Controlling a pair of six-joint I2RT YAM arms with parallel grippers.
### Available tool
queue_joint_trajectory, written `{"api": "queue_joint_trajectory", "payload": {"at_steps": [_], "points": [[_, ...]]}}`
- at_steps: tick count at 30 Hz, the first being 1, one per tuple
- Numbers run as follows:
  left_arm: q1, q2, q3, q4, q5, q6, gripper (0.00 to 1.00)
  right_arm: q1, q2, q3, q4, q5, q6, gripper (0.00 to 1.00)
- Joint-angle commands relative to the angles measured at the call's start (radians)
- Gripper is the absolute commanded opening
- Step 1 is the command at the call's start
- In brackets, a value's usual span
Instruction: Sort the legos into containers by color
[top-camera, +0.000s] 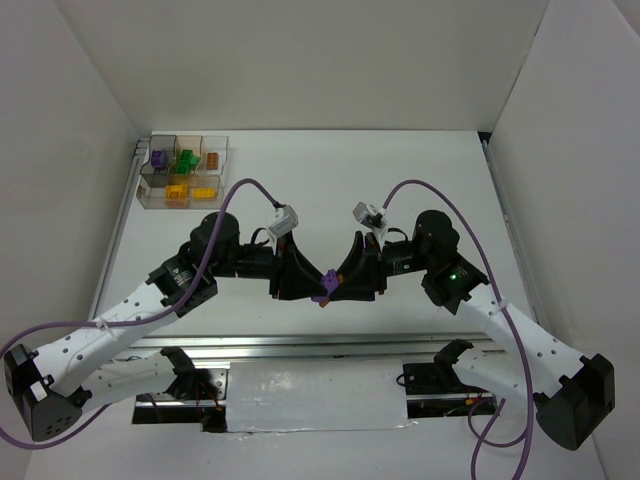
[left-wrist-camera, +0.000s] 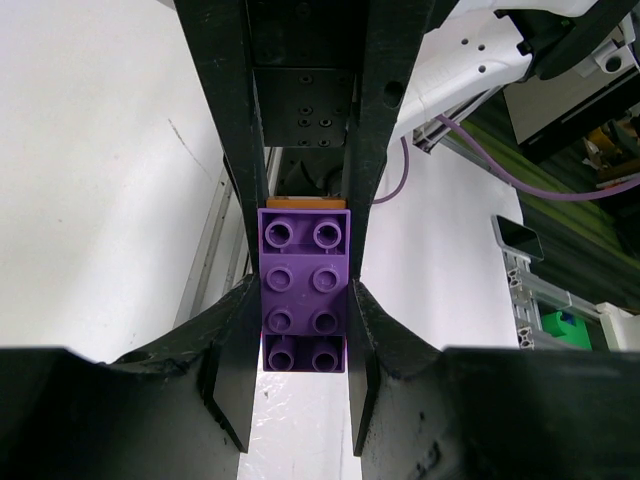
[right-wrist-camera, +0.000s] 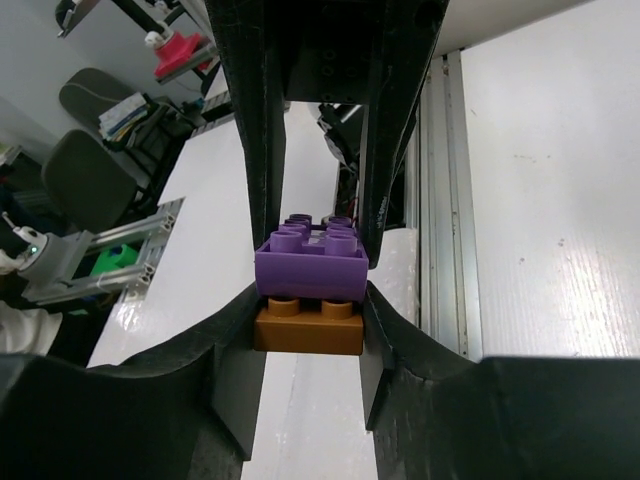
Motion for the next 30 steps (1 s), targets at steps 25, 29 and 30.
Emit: {"api": "queue_joint_trajectory", "payload": {"at_steps": [25,29,30], "points": [[0.059,-0.034,0.106,-0.043,0.053,0.071,0.00,-0.017,-0.024,0.015,-0.143,-0.077,-0.144,0.00],[0.061,-0.031,0.115,-0.055,0.039,0.074,0.00,-0.018,-0.025,0.038,-0.214,-0.032,-0.190,0.00],[0.059,-0.033,0.119,-0.061,0.030,0.082,0.00,-0.020,-0.027,0.032,-0.205,-0.024,-0.173,0.00]]}}
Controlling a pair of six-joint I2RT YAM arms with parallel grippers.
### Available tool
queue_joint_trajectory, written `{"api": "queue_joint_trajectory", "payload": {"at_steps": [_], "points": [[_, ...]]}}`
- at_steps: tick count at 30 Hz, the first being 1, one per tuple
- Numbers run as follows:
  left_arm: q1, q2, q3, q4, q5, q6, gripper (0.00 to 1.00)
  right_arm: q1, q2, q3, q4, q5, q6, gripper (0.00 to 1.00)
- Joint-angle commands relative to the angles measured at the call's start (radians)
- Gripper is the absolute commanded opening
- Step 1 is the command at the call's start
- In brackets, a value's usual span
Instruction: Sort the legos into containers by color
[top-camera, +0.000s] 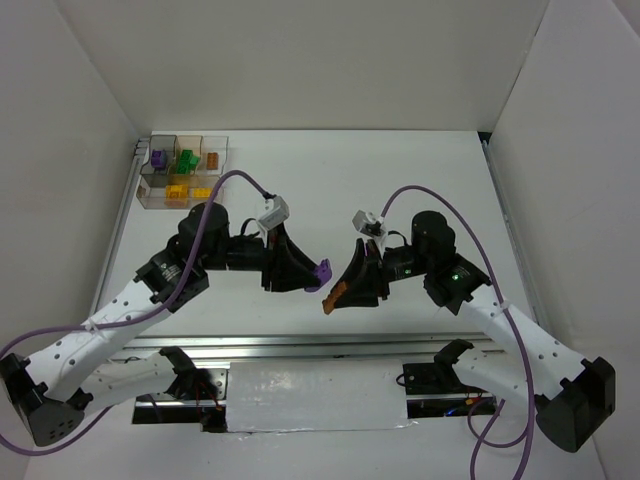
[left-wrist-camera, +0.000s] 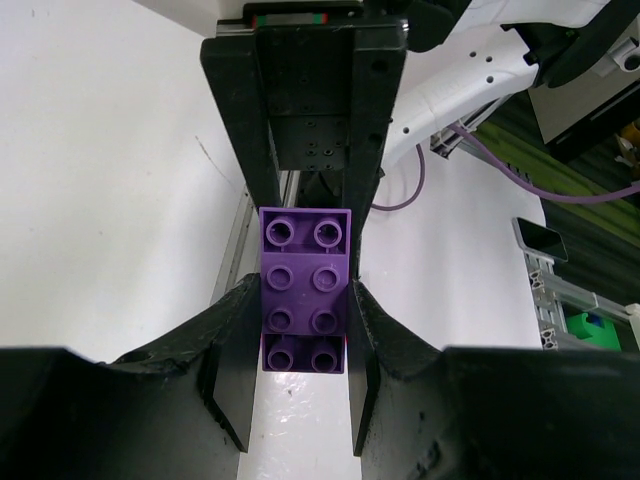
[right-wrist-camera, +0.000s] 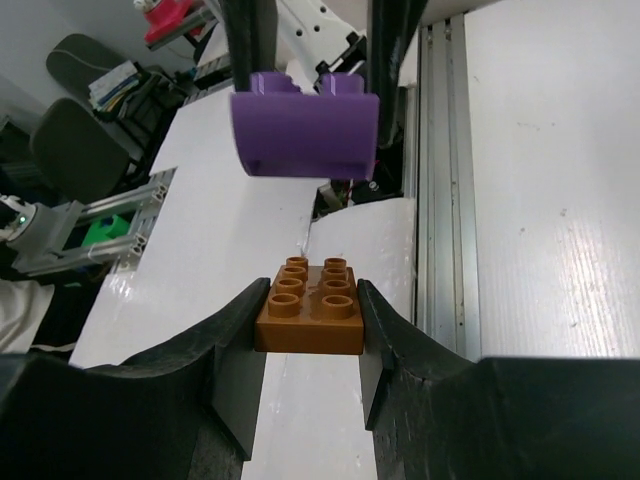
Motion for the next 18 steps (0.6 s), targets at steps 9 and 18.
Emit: {"api": "queue_joint_trajectory", "payload": {"at_steps": [9,18], "points": [[0.184,0.002,0.155,-0.179,-0.221,0.052,0.00,-0.018,-0.051,0.013,-0.052,0.376,0.047,0.00],[0.524,0.381,0.516,-0.350,-0.806,0.210,0.00,-0.030,-0.105,-0.050,-0.002,0.557,0.110,0.00]]}}
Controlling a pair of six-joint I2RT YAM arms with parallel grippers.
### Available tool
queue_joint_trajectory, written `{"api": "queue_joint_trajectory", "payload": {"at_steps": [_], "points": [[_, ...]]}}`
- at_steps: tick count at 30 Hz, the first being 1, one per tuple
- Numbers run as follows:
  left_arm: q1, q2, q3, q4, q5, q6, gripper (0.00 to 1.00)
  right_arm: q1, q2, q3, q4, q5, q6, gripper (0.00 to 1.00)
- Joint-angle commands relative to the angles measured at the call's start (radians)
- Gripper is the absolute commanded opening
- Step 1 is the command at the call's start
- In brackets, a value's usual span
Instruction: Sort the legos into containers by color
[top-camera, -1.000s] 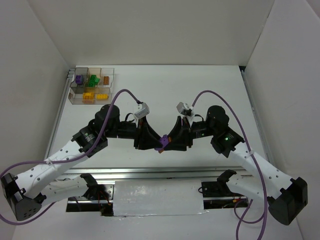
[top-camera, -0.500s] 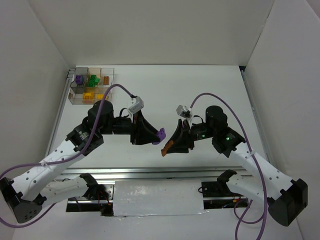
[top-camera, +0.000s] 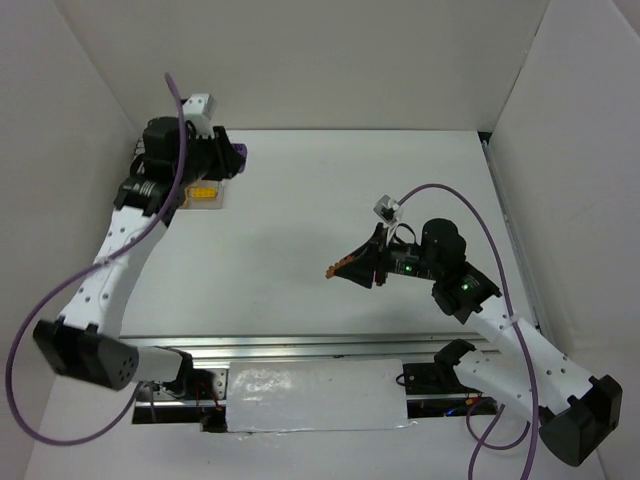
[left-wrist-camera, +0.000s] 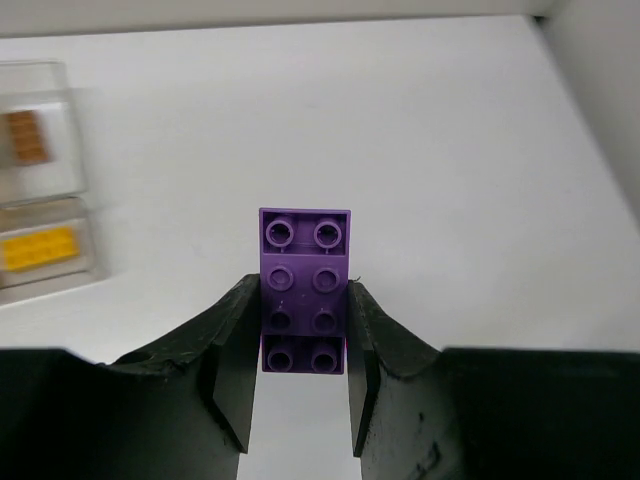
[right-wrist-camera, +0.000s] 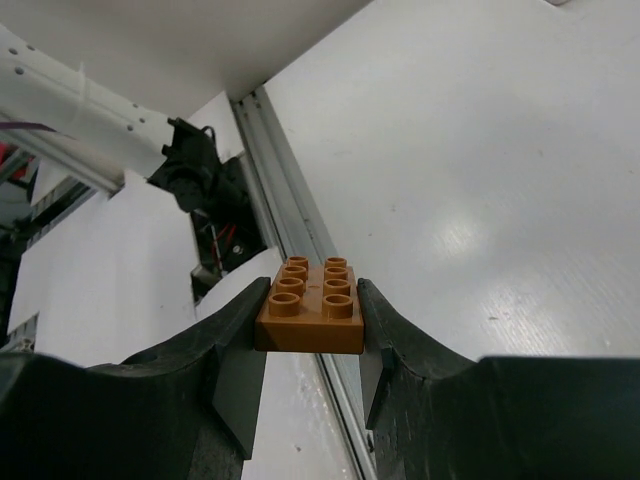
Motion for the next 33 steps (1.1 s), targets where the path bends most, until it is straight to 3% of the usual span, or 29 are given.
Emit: {"api": "queue_joint_trajectory", "payload": {"at_steps": [1,6,10,13,17,24,33], "points": [[0.013,0.182,0.153,-0.034,-0.379,0.146,0.00,-0.009,-0.016,-0.022,0.048,0.118,0.037,0.00],[0.179,0.415,0.262,0.228,-0.520,0.234,0.00,-0.019,-0.001,-0.042,0.050,0.194,0.104,0.00],[0.327,0.614,0.377,0.341,-0.401,0.221,0.00,-0.024,0.007,-0.062,0.057,0.187,0.125,0.00],[0.378,0.694,0.376,0.442,-0.300,0.361,0.00,-0.024,0.005,-0.080,0.095,0.174,0.137,0.00],[0.393,0.775,0.376,0.459,-0.303,0.574,0.00,-0.026,0.018,-0.094,0.120,0.148,0.152,0.00],[0.441,0.878,0.411,0.510,-0.240,0.654,0.00,-0.027,0.051,-0.093,0.122,0.120,0.157,0.00],[0.476,1.018,0.451,0.547,-0.240,0.631,0.00,-0.027,0.100,-0.082,0.125,0.097,0.154,0.00]]}}
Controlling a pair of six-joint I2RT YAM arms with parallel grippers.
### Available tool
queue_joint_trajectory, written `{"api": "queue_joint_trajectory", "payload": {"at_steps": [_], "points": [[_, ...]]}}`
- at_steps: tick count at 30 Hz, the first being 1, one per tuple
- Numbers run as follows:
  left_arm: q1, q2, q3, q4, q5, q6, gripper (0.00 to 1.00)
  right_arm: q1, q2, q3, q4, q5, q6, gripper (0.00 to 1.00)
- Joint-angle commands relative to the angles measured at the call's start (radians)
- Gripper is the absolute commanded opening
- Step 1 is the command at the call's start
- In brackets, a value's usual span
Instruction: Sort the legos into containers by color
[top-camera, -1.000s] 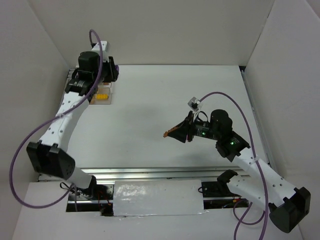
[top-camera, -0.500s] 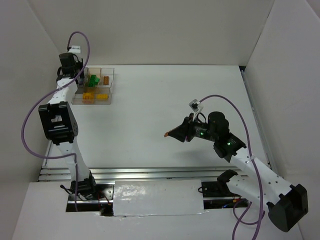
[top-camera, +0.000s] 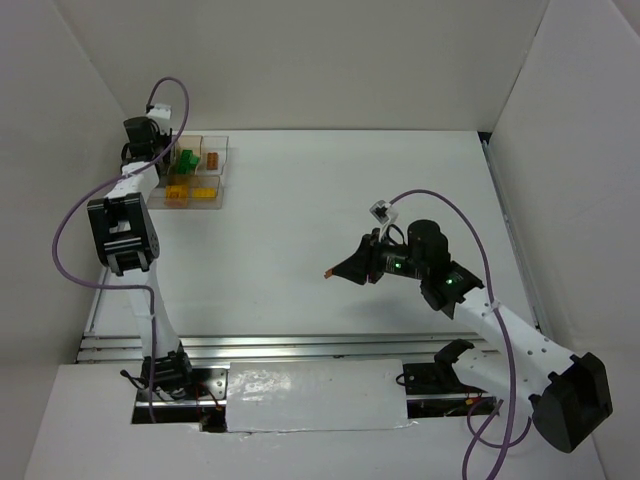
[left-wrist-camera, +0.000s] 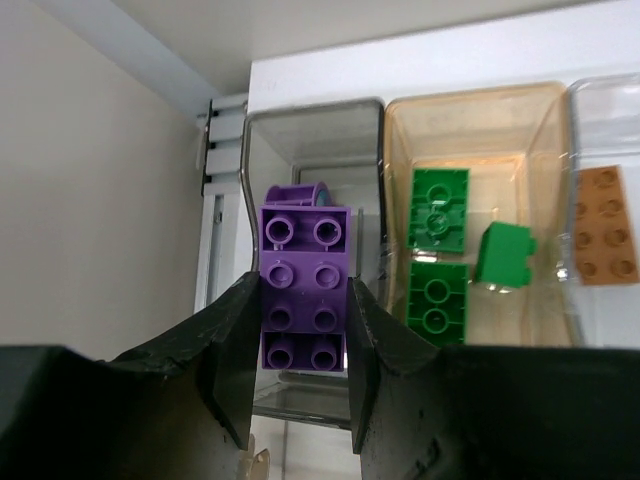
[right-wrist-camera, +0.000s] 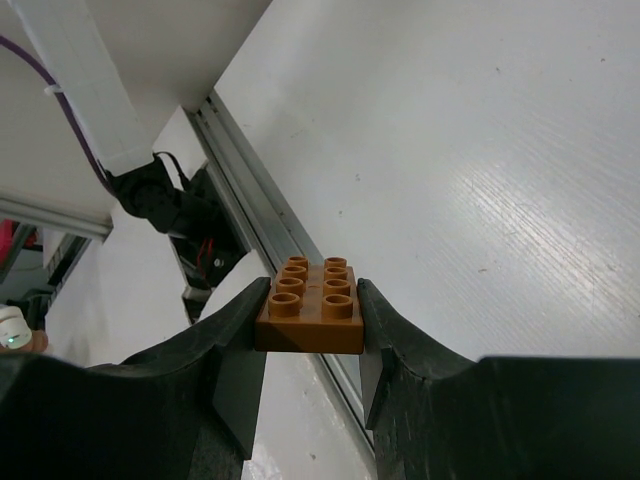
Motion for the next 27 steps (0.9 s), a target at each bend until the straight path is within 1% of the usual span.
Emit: {"api": "queue_joint_trajectory", "payload": {"at_steps": [1,5,6,8,9,11,12,15,18,20,21,27], "points": [[0.022,0.056,0.038,0.059,0.018,0.033,0.00,-0.006,0.011,0.013,0.057,-0.014,-0.004,0.00],[0.027,0.071,0.024,0.065,0.018,0.026,0.01,-0.006,0.031,0.025,0.050,-0.023,-0.007,0.00],[0.033,0.070,0.026,0.060,0.018,0.024,0.09,-0.006,0.033,0.027,0.049,-0.026,-0.007,0.00],[0.037,0.070,0.026,0.052,0.038,0.020,0.20,-0.006,0.033,0.022,0.052,-0.026,-0.007,0.00],[0.039,0.071,0.030,0.052,0.032,0.015,0.33,-0.006,0.031,0.021,0.055,-0.028,-0.007,0.00],[0.038,0.070,0.033,0.052,0.032,0.010,0.43,-0.006,0.028,0.021,0.057,-0.035,-0.009,0.00],[0.038,0.070,0.033,0.054,0.032,0.007,0.51,-0.006,0.028,0.021,0.057,-0.039,-0.009,0.00],[0.039,0.068,0.033,0.059,0.032,0.000,0.64,-0.006,0.030,0.021,0.057,-0.045,-0.010,0.00],[0.042,0.061,0.023,0.059,0.032,-0.002,0.70,-0.006,0.031,0.019,0.058,-0.042,-0.012,0.00],[0.042,0.058,0.019,0.066,0.032,-0.009,0.71,-0.006,0.033,0.022,0.057,-0.042,-0.015,0.00],[0.042,0.053,0.021,0.066,0.032,-0.016,0.74,-0.006,0.034,0.021,0.057,-0.042,-0.015,0.00],[0.042,0.030,0.032,0.069,0.032,-0.036,0.79,-0.006,0.037,0.022,0.060,-0.048,-0.015,0.00]]}}
